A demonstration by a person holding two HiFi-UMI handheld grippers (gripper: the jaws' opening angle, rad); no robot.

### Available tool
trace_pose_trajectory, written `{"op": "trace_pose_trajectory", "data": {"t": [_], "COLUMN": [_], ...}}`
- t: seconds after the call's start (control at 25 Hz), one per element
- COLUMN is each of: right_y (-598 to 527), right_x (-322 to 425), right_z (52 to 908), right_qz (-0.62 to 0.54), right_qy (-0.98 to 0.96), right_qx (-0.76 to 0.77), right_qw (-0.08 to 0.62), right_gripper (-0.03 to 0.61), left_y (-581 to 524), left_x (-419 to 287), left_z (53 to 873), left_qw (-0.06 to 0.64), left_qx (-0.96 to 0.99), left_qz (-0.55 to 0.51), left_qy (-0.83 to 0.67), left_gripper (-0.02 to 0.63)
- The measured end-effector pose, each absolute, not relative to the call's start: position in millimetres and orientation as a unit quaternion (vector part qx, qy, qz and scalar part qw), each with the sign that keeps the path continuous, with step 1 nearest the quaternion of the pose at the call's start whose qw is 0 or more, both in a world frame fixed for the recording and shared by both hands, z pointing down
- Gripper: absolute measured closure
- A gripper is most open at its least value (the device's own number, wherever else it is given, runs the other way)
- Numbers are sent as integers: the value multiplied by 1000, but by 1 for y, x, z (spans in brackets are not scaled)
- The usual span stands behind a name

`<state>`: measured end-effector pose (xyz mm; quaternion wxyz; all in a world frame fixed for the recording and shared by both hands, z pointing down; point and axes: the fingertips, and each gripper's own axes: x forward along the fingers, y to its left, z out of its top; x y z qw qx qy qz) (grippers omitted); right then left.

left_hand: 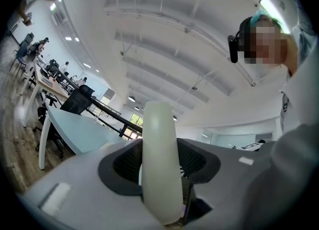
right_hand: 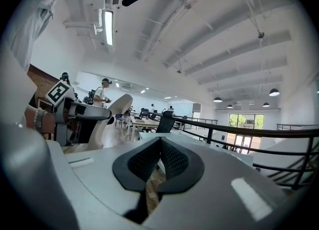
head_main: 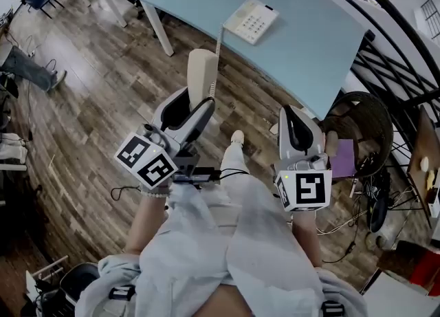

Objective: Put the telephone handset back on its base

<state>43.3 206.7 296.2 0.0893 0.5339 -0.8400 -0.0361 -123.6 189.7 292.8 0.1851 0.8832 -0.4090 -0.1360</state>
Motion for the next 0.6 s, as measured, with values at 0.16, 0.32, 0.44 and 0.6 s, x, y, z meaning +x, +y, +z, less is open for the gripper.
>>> {"op": "trace_pose_trajectory", "data": {"t": [0.16,0.32,0.44,0.6], "right_y": [168,127,96,51], "right_x": [47,48,51,58], "right_z": [301,303,304,305], "right_qz": [-34,-31,-26,-17], "right_qy": [-845,-850,-855,-859], "right_qx": [525,516,507,500], "right_qw": [98,102,106,105], "right_gripper": [572,572,572,572], "left_y": [159,121,92,51], "left_x": [-122,-119,-114,-107], "left_z": [294,295,294,294], "left_qw": [189,190,194,199], "left_qx": [880,878,876,872], "left_qz": [-138,-139,-142,-141], "left_qy": [-412,-417,-419,-424], "left_gripper": [402,402,402,402]}}
